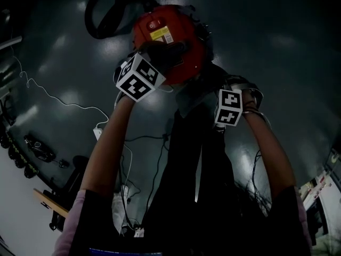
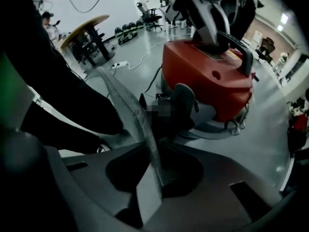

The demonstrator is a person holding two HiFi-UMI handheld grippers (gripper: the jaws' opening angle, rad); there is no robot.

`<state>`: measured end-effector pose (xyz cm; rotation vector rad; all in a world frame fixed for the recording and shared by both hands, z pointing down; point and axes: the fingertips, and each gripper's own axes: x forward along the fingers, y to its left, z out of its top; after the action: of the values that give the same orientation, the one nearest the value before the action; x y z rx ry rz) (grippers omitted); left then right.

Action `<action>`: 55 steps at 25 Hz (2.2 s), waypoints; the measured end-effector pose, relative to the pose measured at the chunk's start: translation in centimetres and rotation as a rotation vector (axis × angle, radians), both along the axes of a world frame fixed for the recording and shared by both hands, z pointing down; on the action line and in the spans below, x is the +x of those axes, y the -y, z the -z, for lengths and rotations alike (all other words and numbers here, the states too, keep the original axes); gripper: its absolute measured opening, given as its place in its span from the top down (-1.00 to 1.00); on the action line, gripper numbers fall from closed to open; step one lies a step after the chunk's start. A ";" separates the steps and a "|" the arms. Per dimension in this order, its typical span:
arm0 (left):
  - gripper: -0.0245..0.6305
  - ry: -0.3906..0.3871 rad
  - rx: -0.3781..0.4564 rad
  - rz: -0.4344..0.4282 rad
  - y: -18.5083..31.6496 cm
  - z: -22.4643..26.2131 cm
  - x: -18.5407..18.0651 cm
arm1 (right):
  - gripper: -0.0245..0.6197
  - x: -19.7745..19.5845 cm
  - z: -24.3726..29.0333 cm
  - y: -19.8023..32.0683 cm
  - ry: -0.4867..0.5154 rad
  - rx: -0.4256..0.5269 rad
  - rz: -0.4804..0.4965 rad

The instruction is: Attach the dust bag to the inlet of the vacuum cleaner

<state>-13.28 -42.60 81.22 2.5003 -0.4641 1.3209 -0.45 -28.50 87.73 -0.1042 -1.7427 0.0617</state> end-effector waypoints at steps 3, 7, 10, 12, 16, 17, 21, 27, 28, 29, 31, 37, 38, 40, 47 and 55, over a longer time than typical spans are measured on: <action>0.46 -0.003 0.007 0.001 0.1 -0.1 -0.1 | 0.70 -0.1 -0.4 0.5 0.000 -0.076 -0.143; 0.46 -0.008 0.006 0.004 0.1 -0.2 0.0 | 0.69 0.5 -1.0 0.7 0.021 -0.246 -0.560; 0.45 -0.003 0.007 0.007 0.1 -0.3 0.0 | 0.69 1.2 -1.8 0.6 0.016 -0.351 -0.725; 0.45 0.001 0.004 0.008 0.1 -0.3 -0.1 | 0.68 1.2 -1.9 0.6 0.012 -0.359 -0.720; 0.45 -0.007 -0.009 0.004 0.0 -0.1 0.1 | 0.66 0.9 -0.3 0.5 -0.012 -0.239 -0.536; 0.45 -0.010 -0.010 0.003 0.0 0.0 0.1 | 0.66 1.0 0.1 0.3 -0.032 -0.208 -0.485; 0.45 -0.009 -0.003 0.004 0.0 -0.1 -0.2 | 0.58 1.0 1.3 0.3 -0.046 -0.068 -0.304; 0.45 -0.017 -0.001 0.003 0.0 -0.1 -0.1 | 0.57 0.2 1.0 0.5 -0.041 -0.092 -0.250; 0.45 -0.018 0.000 0.004 -0.1 -0.1 -0.1 | 0.61 0.2 0.8 0.7 -0.045 -0.098 -0.285; 0.45 -0.021 0.001 0.004 0.0 -0.1 0.0 | 0.63 0.2 0.8 0.9 -0.045 -0.105 -0.347; 0.45 -0.029 0.005 0.005 0.1 -0.1 0.0 | 0.62 0.3 0.9 1.3 -0.035 -0.130 -0.503; 0.45 -0.033 0.017 0.009 0.1 0.0 -0.2 | 0.61 -0.2 0.8 1.7 -0.064 -0.096 -0.539; 0.45 -0.031 0.017 0.009 0.1 -0.1 -0.2 | 0.61 -0.4 0.6 1.7 -0.084 -0.030 -0.445; 0.45 -0.033 0.015 0.010 0.1 -0.1 0.0 | 0.60 -0.3 0.4 1.5 -0.106 0.038 -0.381; 0.45 -0.051 0.006 -0.002 -0.1 0.1 -0.1 | 0.59 0.0 1.0 1.1 -0.073 0.008 -0.439; 0.31 -0.079 -0.021 0.064 -0.2 1.6 -0.4 | 0.37 0.5 3.2 -0.2 -0.009 -0.004 -0.442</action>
<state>-13.71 -42.35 79.60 2.4884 -0.5045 1.1921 0.05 -28.28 84.50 0.2794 -1.7293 0.3877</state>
